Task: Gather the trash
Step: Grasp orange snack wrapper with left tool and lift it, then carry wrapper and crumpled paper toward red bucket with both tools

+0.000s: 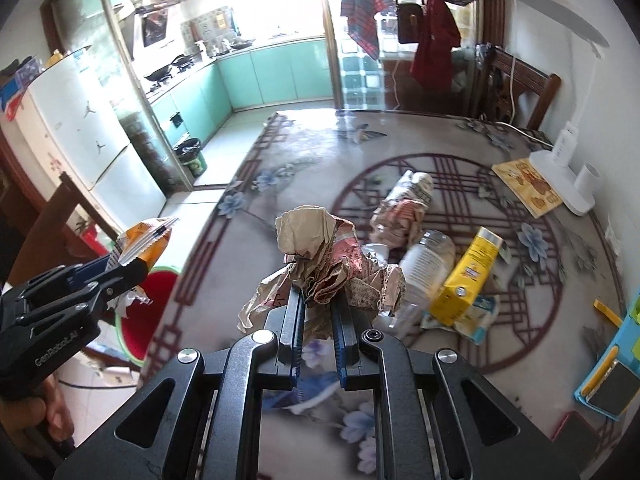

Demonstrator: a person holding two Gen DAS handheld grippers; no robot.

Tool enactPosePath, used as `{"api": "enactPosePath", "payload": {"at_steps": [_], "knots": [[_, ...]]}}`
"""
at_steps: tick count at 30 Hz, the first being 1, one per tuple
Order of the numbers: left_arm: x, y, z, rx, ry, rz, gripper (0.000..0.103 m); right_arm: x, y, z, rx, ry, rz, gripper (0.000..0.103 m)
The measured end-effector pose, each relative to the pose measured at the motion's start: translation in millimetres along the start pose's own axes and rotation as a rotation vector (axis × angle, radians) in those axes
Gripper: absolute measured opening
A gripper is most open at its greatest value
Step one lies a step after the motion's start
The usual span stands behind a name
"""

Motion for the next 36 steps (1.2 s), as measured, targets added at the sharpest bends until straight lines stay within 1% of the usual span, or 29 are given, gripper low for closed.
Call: {"api": "enactPosePath", "payload": {"at_steps": [12,17,26,36], "knots": [[41.0,1.7,-9.0,-0.011,0.009,-0.028,0.023,41.5,7.7,9.3,-0.003,-0.001,-0.025,0.012],[56.2,2.0,-5.3,-0.007,0.005,-0.043,0.023,54.1,8.6,13.6,0.002,-0.001,-0.037,0.012],[72.5,5.2,1.5,-0.003,0.004,-0.056,0.023,74.0,12.3,21.8,0.013,0.002,-0.061,0.012],[101.9,2.9,7.0,0.007,0.033,-0.088,0.023,98.9,16.7,39.1,0.035,0.025,-0.087,0.012]]}}
Point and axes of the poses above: each gripper's, at about its wrist camera, not at the fingertips, and z roughly the way its jaws point, x to its left, y to its top, the point moved 2 cm from there along z, roughly the way its jaws point
